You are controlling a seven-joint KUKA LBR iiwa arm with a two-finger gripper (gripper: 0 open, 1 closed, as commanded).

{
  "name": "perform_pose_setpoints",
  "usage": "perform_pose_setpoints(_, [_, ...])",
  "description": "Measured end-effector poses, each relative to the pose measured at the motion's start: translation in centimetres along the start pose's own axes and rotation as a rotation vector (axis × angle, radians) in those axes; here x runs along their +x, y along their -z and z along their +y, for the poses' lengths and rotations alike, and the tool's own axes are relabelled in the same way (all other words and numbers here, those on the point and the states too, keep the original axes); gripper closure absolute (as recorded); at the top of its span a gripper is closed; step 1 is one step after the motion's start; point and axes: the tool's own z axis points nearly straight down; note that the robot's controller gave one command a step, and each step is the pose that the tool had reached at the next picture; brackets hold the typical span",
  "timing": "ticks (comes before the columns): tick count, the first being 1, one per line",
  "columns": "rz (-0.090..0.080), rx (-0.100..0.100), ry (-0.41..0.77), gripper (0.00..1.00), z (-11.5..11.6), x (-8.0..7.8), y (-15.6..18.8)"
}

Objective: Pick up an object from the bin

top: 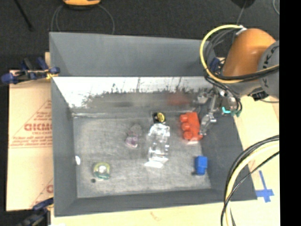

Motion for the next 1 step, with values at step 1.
perform_pose_setpoints(1, [-0.022,0.004,0.331,0.0,0.74,0.48,-3.81])
